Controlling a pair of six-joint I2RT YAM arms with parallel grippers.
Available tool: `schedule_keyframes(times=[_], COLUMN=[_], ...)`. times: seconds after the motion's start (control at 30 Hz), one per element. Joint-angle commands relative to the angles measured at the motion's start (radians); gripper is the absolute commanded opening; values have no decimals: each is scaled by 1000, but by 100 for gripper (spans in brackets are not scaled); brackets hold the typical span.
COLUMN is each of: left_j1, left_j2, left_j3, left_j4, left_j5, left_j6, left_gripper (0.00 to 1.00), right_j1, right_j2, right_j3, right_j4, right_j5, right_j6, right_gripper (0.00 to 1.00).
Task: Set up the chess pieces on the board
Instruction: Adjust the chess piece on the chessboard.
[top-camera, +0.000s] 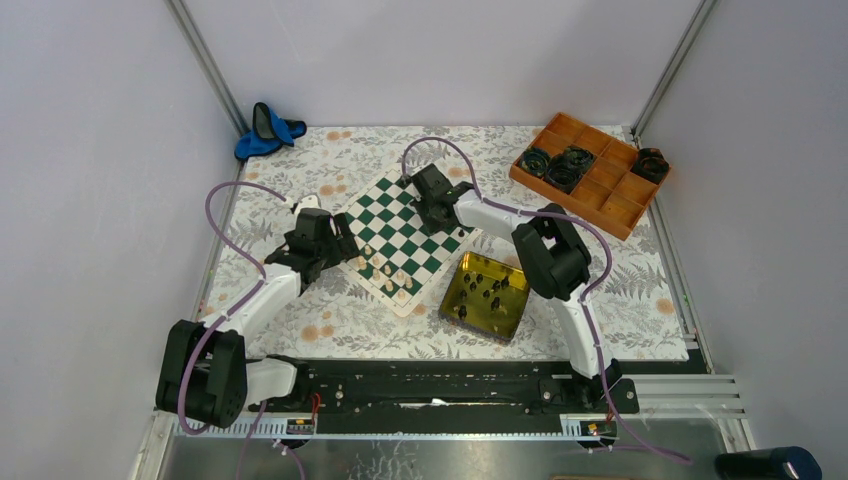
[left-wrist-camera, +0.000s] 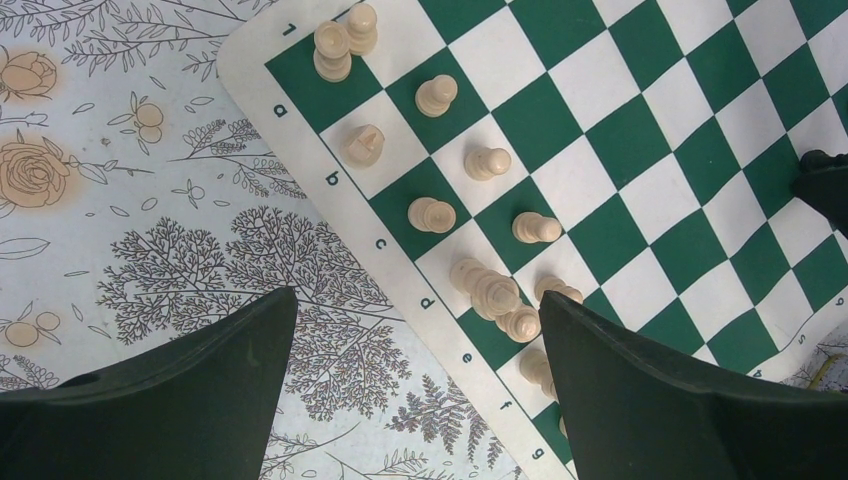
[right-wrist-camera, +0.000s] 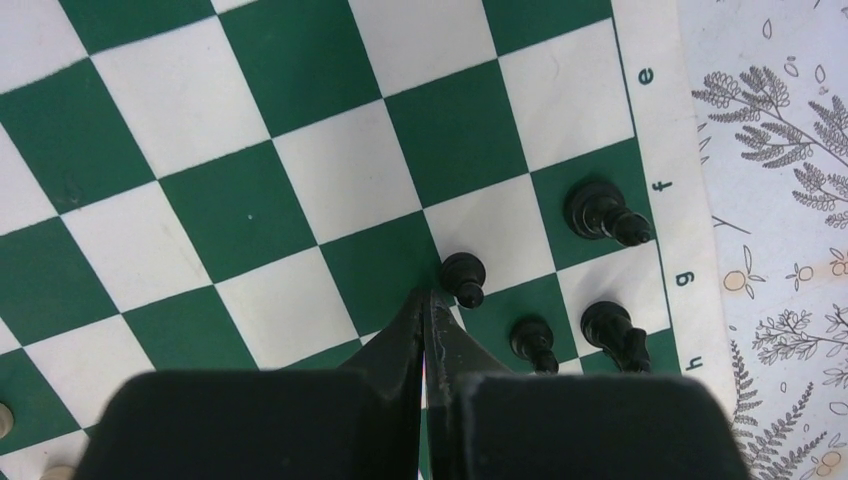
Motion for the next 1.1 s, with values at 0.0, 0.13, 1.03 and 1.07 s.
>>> schedule_keyframes(times=[0.0,0.13,1.03,1.07], left_j1=[-6,-6,-6,-6], left_j2=[8,8,14,14], left_j3=[24,22,22,22], left_j4=[57,57,60,60], left_j5=[1,5,11,11], left_j6=[15,15,12,12], left_gripper=[99,99,99,99], right_j1=[-9,-11,-41,-41], right_j2=[6,8,20,19], right_j3=[53,63,82,83], right_j4=[8,10,7,6], right_j5=[-17,-10,-36,-46], right_j6=[1,-3,-9,-10], right_gripper=[0,0,0,0])
